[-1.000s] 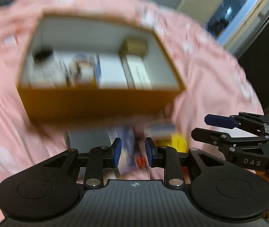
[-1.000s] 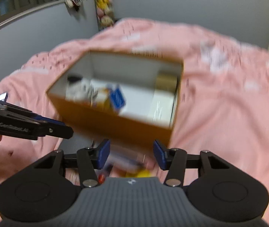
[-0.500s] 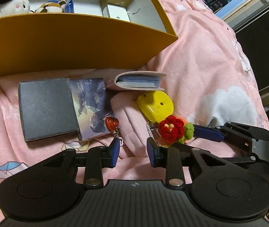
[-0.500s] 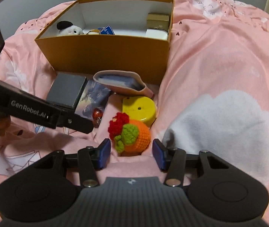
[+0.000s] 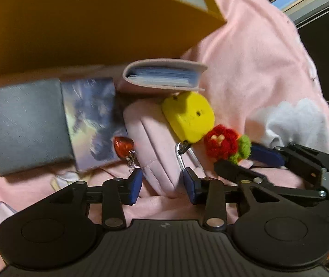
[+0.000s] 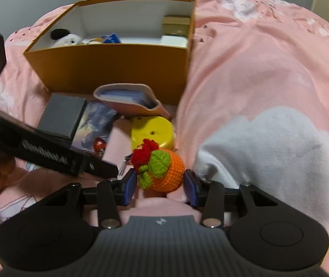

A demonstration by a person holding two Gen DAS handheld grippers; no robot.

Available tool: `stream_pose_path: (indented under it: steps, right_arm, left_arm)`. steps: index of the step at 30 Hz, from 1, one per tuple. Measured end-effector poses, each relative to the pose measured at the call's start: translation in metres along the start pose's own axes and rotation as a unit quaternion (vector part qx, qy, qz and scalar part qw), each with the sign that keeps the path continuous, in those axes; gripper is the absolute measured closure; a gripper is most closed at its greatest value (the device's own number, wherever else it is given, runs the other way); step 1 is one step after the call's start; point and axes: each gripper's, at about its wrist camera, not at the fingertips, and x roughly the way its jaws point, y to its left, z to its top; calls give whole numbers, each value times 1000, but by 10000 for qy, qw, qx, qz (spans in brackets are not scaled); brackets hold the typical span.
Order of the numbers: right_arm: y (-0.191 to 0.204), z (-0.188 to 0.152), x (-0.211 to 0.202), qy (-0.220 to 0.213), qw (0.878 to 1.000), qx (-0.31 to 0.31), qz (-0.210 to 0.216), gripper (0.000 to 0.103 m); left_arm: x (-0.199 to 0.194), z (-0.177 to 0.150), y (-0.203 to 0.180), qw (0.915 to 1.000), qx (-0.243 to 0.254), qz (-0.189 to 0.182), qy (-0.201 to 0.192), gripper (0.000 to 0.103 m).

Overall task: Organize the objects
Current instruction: 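Grasp the yellow tape measure with the left tool while the right tool grasps the crocheted orange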

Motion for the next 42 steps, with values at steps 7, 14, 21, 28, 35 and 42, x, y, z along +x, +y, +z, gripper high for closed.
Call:
stream_pose_path:
  steps: [7,14,21,28,35,42]
  right_arm:
    - [-3,-1,2,15,10000,70,24,57]
    - [-2,0,-1,-19,10000,34,79,57]
    - [-2,2,-21,-207,9997,-57,-112,64]
    - [-13,5,-17,-110,9997,5,-234,65]
    - [-33,4,-4,-88,9996,262,-80,64]
    - [-38,6,4,-142,9992,348,118,64]
  left_arm:
    - [8,-3,-1,9999,-94,28,49,62]
    - [-11,-11,-4,9997,14,19,-258,70]
    - [-38,-16,-26,9930,803,576,-642,67]
    - [-46,-11,-41,9834,1432,481,-1009,51]
    - [-12,22,-37,9942,788,207,-697,51]
    - [11,34,-32,9978,331,279,-505,42]
